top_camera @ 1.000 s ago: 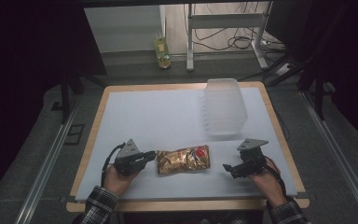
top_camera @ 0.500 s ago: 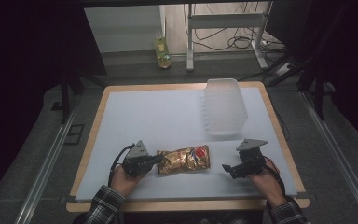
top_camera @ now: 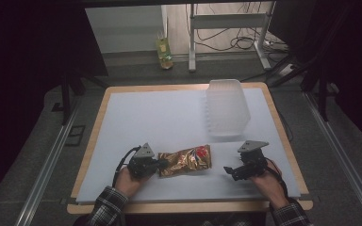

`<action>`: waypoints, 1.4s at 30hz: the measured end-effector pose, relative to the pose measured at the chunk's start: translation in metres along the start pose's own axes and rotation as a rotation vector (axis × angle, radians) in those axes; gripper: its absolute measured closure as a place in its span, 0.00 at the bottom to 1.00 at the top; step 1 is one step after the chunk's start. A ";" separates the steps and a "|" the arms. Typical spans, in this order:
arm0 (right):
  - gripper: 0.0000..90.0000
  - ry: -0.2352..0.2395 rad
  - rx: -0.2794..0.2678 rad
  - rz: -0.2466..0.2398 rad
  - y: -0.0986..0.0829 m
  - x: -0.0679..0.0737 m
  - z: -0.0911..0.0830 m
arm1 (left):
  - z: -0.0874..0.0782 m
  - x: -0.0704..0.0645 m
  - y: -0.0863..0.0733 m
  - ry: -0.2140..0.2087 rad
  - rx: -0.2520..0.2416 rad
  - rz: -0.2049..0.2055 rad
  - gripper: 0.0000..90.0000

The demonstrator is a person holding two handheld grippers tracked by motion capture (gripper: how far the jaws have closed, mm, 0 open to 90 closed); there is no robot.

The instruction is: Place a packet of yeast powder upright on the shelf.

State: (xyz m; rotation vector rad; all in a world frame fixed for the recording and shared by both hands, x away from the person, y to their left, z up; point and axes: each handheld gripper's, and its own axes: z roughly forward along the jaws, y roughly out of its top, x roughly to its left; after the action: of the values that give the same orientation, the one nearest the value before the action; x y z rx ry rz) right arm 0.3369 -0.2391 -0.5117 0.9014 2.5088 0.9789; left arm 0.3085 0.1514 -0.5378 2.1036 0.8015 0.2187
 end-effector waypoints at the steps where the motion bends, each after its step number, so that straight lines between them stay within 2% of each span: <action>1: 0.01 0.002 -0.001 -0.001 0.000 0.001 0.000 | -0.001 0.000 -0.001 0.003 0.006 0.000 1.00; 3: 0.01 -0.001 0.000 -0.009 0.000 0.001 -0.001 | -0.002 0.001 -0.004 0.013 0.025 0.006 1.00; 4: 0.01 0.000 -0.004 -0.013 0.001 0.001 -0.001 | -0.002 0.001 -0.007 0.048 0.070 0.023 1.00; 5: 0.01 0.001 -0.005 -0.011 0.001 0.001 -0.001 | -0.002 0.001 -0.011 0.054 0.070 0.029 1.00; 6: 0.01 0.004 -0.006 -0.006 0.001 0.001 -0.001 | -0.002 0.002 -0.010 0.050 0.073 0.021 1.00; 7: 0.01 0.005 -0.006 -0.007 0.001 0.001 -0.001 | -0.001 0.001 -0.010 0.053 0.075 0.036 1.00; 12: 0.01 0.023 -0.011 -0.006 0.003 0.003 -0.002 | -0.001 0.001 -0.010 0.053 0.074 0.036 1.00; 16: 0.01 0.077 -0.007 -0.002 0.005 0.007 -0.001 | -0.001 0.001 -0.010 0.050 0.071 0.036 1.00; 28: 0.02 0.181 0.002 0.006 0.018 0.017 0.008 | -0.002 0.003 -0.010 0.039 0.068 0.024 1.00; 33: 0.02 0.265 0.006 0.061 0.028 0.020 0.013 | -0.002 0.003 -0.011 0.039 0.070 0.024 1.00; 39: 0.02 0.325 0.014 0.093 0.040 0.023 0.020 | -0.002 0.003 -0.011 0.039 0.069 0.024 1.00; 42: 0.02 0.332 0.029 0.100 0.046 0.024 0.024 | -0.002 0.003 -0.011 0.038 0.069 0.023 1.00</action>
State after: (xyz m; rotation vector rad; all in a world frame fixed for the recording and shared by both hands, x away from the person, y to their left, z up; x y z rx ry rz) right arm 0.3507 -0.1844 -0.4985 0.9482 2.7777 1.2153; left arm 0.3054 0.1594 -0.5454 2.1796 0.8187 0.2473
